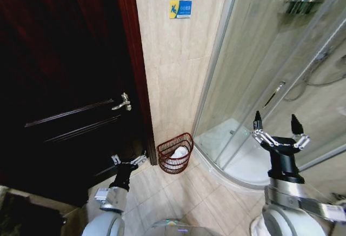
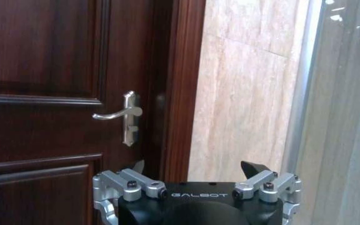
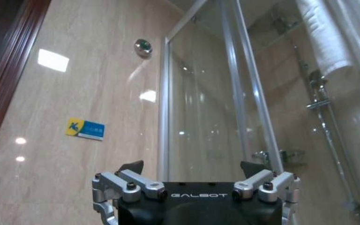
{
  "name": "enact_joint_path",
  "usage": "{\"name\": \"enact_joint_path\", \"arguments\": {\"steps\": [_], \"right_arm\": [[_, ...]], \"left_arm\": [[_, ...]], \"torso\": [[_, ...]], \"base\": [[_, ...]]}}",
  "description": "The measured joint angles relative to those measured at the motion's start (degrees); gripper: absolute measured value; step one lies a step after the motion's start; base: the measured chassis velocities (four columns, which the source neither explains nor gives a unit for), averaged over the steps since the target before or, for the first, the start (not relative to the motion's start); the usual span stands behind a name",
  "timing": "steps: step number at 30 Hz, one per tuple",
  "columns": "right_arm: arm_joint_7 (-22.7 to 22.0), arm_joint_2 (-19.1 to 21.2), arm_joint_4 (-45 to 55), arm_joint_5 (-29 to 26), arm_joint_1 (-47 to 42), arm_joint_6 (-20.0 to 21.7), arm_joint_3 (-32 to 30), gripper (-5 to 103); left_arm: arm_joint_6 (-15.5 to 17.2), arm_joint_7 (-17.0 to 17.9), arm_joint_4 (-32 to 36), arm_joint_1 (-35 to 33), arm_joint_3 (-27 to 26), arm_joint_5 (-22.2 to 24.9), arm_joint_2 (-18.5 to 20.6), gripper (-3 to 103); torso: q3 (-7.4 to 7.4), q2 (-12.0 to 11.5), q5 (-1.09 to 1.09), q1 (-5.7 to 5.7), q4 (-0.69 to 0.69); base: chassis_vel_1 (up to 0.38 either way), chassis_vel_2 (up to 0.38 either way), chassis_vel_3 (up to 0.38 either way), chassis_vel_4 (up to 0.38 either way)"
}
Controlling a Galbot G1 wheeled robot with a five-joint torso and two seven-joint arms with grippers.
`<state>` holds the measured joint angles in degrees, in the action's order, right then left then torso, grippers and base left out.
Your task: Discard the used towel into the hamper.
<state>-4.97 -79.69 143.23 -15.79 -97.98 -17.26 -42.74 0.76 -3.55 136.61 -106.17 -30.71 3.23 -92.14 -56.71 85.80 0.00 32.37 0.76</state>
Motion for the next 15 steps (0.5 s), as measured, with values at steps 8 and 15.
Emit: {"name": "enact_joint_path", "arguments": {"steps": [8,15], "right_arm": [[0.1,0.1,0.0,0.0,-0.2,-0.1,0.0,100],[0.2,0.2,0.0,0.0,-0.3,-0.5,0.2,100]], "left_arm": [[0.0,0.0,0.0,0.0,0.0,0.0,0.0,100],[0.0,0.0,0.0,0.0,0.0,0.0,0.0,100]], "torso": [[0.0,0.0,0.0,0.01,0.0],[0.0,0.0,0.0,0.02,-0.02]], "base": [[-0.044,-0.077,-0.064,-0.049],[-0.083,-0.066,-0.072,-0.093]]}}
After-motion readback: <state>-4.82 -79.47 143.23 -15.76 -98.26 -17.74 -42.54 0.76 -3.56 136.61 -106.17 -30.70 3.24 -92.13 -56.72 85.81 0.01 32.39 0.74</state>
